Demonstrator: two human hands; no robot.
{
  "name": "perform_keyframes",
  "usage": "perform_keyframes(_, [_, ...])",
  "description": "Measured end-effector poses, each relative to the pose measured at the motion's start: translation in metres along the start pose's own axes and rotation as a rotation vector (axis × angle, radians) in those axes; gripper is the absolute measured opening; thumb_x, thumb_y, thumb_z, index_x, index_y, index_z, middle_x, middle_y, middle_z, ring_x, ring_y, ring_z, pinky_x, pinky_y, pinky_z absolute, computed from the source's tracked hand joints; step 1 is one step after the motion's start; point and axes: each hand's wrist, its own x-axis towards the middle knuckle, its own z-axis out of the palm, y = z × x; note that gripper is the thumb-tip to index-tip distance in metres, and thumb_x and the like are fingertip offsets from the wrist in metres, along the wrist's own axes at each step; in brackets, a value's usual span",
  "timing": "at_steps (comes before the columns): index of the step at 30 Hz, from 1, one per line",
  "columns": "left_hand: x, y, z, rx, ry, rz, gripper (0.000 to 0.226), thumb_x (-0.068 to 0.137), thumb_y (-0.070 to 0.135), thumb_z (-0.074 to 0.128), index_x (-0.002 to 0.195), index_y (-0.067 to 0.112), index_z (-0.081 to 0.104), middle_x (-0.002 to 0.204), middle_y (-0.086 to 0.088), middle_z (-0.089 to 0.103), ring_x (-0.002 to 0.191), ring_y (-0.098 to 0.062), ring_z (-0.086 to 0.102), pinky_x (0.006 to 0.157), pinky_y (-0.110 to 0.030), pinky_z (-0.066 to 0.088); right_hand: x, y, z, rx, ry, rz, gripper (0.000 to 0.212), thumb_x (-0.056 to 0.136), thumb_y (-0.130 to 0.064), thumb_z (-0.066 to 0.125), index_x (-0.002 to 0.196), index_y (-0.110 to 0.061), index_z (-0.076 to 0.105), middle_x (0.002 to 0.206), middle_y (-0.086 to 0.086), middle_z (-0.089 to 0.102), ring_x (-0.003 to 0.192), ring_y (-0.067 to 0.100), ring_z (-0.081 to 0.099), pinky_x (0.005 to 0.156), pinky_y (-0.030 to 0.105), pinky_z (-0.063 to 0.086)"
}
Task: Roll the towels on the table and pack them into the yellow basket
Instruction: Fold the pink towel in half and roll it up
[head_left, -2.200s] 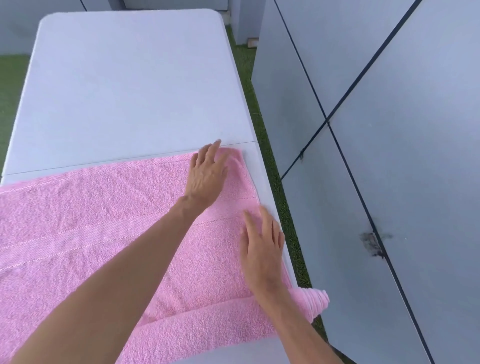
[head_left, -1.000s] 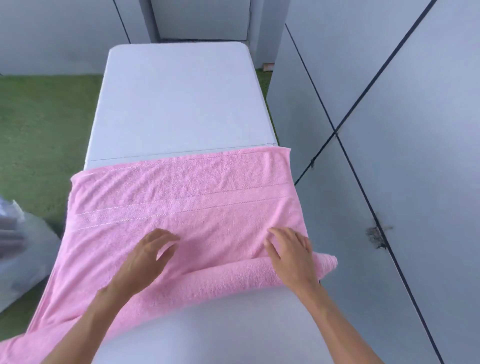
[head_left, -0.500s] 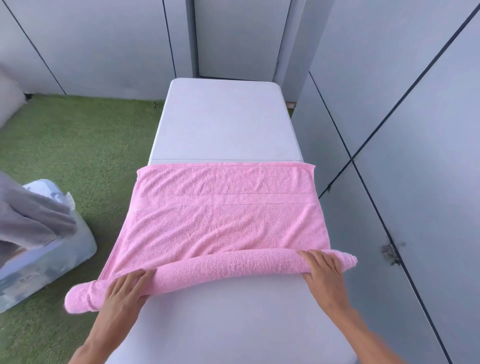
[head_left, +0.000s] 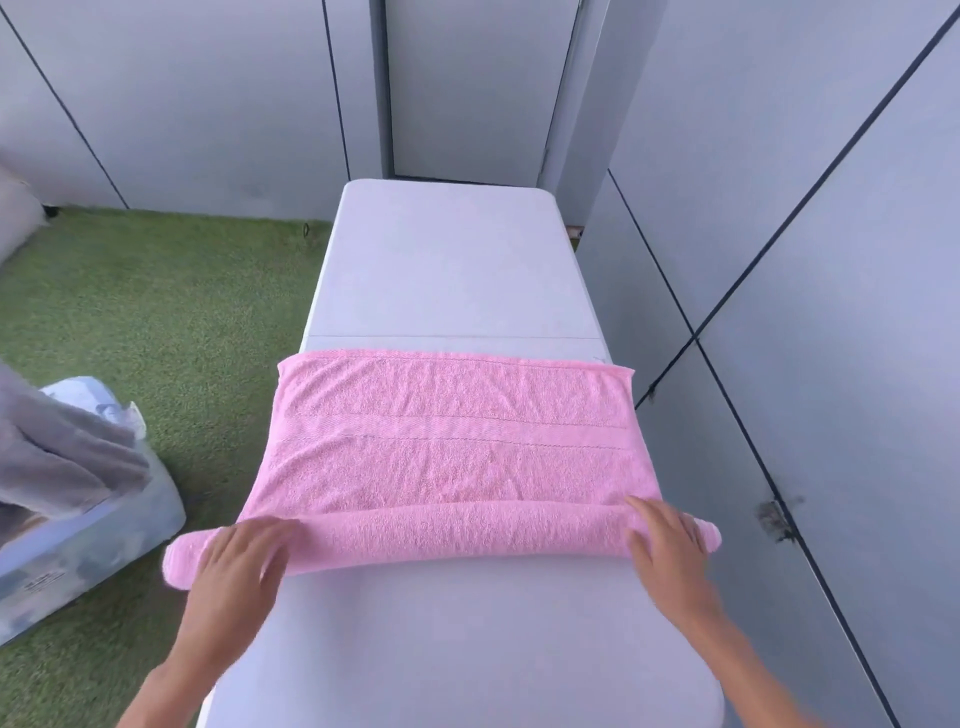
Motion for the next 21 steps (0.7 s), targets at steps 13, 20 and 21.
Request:
perform_keyframes(13, [0.044, -0.022, 0.009, 0.178, -0.447, 0.088, 0.063, 0.076, 0.014, 0.073, 0.131, 0.032, 0.049, 0.117, 0.009, 0.058, 0.112, -0.021, 0.057, 0.099, -0.030, 0.032, 0.014, -0.021, 0.022, -0.362, -0.189, 0.006, 0.050, 0.065, -0.014, 0.081, 0.110, -0.022, 0.061, 0.097, -0.005, 0.061, 0.100, 0.026, 0.060, 0.079, 0.047, 0.047])
perform_keyframes(20, [0.043, -0.026, -0.016, -0.328, -0.285, -0.074, 0.052, 0.085, 0.003, 0.065, 0.115, 0.044, 0.055, 0.125, 0.008, 0.060, 0.121, -0.018, 0.054, 0.106, -0.046, 0.038, 0.016, -0.014, -0.003, 0.021, -0.113, 0.001, 0.042, 0.088, -0.021, 0.064, 0.128, -0.024, 0.053, 0.127, -0.007, 0.055, 0.124, 0.019, 0.048, 0.098, 0.032, 0.036])
perform_keyframes(21, [0.038, -0.021, -0.012, -0.237, -0.177, -0.023, 0.046, 0.088, 0.008, 0.063, 0.118, 0.042, 0.056, 0.126, 0.006, 0.061, 0.121, -0.022, 0.054, 0.105, -0.051, 0.037, 0.016, -0.014, 0.001, 0.045, -0.051, -0.042, 0.041, 0.088, -0.018, 0.063, 0.128, -0.021, 0.054, 0.128, -0.006, 0.054, 0.125, 0.020, 0.048, 0.102, 0.029, 0.032])
